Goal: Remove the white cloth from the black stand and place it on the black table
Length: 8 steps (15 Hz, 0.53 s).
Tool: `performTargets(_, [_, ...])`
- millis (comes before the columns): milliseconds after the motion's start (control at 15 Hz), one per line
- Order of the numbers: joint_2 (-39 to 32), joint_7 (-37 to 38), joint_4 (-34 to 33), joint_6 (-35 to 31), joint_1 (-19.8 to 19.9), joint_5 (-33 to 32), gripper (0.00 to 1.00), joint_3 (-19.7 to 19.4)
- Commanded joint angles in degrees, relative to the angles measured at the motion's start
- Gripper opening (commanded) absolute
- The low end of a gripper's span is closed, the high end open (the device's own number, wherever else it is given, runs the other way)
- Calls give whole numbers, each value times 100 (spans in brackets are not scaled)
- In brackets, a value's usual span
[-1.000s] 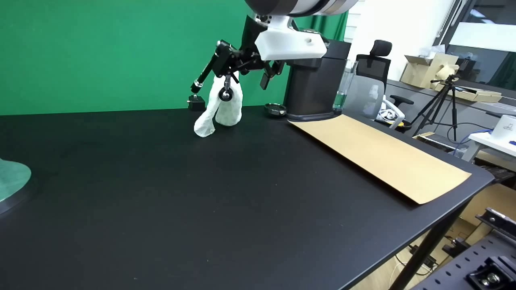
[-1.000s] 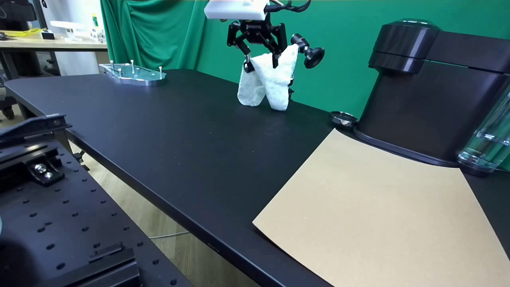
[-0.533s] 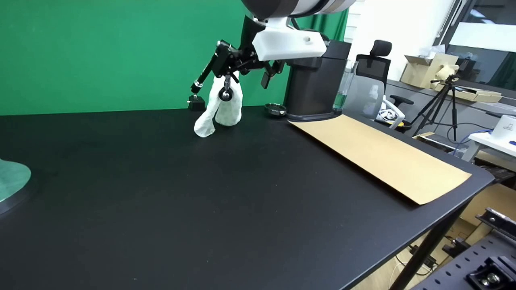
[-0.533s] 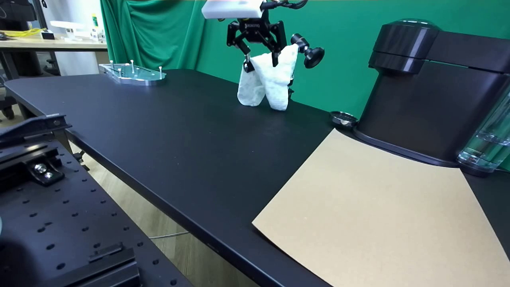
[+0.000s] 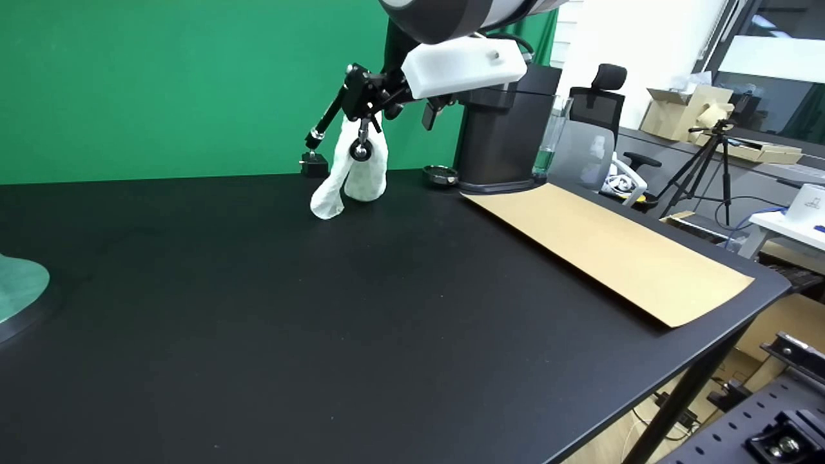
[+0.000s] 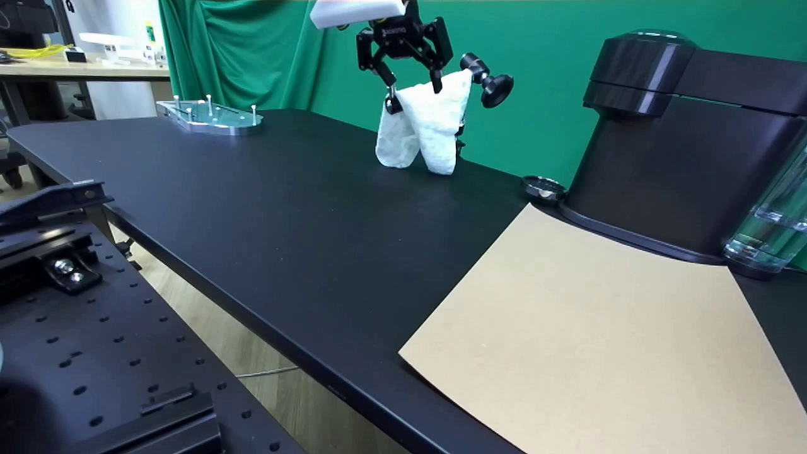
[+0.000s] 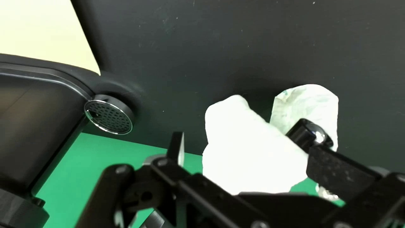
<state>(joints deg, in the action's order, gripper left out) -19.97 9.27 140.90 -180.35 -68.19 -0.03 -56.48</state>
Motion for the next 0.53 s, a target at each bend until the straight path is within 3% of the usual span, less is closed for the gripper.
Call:
performTargets(0, [-201,329,95,-388,-1406,76,100,-1274])
performTargets(267, [-626,304,421,-598,-2991,494,100,-2687])
performTargets(467, [-818,89,431,-760,-3760,1082,100,-3244])
